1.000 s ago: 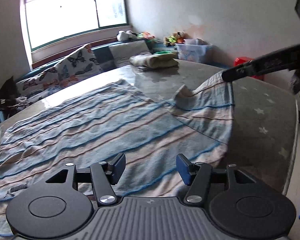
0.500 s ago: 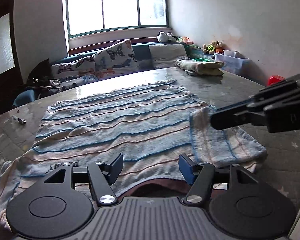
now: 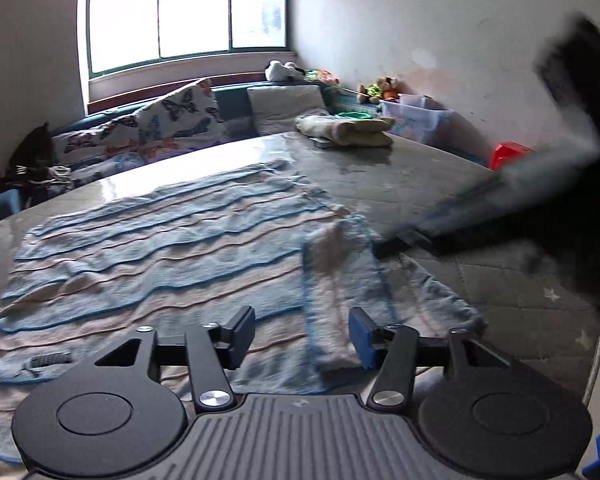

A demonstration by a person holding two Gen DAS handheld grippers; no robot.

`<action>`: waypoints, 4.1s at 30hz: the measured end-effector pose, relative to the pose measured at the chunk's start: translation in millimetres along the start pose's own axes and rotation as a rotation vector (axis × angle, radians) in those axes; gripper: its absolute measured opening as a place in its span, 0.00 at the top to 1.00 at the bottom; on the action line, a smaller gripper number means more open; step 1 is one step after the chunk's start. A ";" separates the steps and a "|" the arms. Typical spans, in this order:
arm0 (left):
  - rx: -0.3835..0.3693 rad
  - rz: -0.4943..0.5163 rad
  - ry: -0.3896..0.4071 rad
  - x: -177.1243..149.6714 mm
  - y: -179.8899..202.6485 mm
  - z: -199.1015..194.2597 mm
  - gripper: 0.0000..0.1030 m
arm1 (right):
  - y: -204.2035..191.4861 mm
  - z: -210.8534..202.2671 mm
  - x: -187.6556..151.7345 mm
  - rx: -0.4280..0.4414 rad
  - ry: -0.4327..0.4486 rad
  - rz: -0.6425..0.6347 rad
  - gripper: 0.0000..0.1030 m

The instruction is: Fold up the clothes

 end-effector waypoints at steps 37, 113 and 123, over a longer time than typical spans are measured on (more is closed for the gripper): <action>0.765 -0.649 -0.244 -174.9 -258.1 -140.3 0.61 | -41.3 19.7 -18.7 0.020 -0.066 -0.114 0.79; 0.379 -0.361 -0.017 -144.1 -167.8 -148.1 0.42 | -303.6 75.4 0.6 0.597 -0.353 -0.256 0.97; 0.442 -0.325 -0.068 -141.4 -170.9 -132.1 0.45 | -302.6 50.0 19.1 0.605 -0.289 -0.312 0.97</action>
Point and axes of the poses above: each gripper's, at about its wrist camera, not at the fingertips, and z roughly the way its jaws point, y to its right, x to its top, the point moved 7 cm from there along z, roughly the way its jaws point, and after that the axes turned 13 degrees about z, right-handed, at the moved point
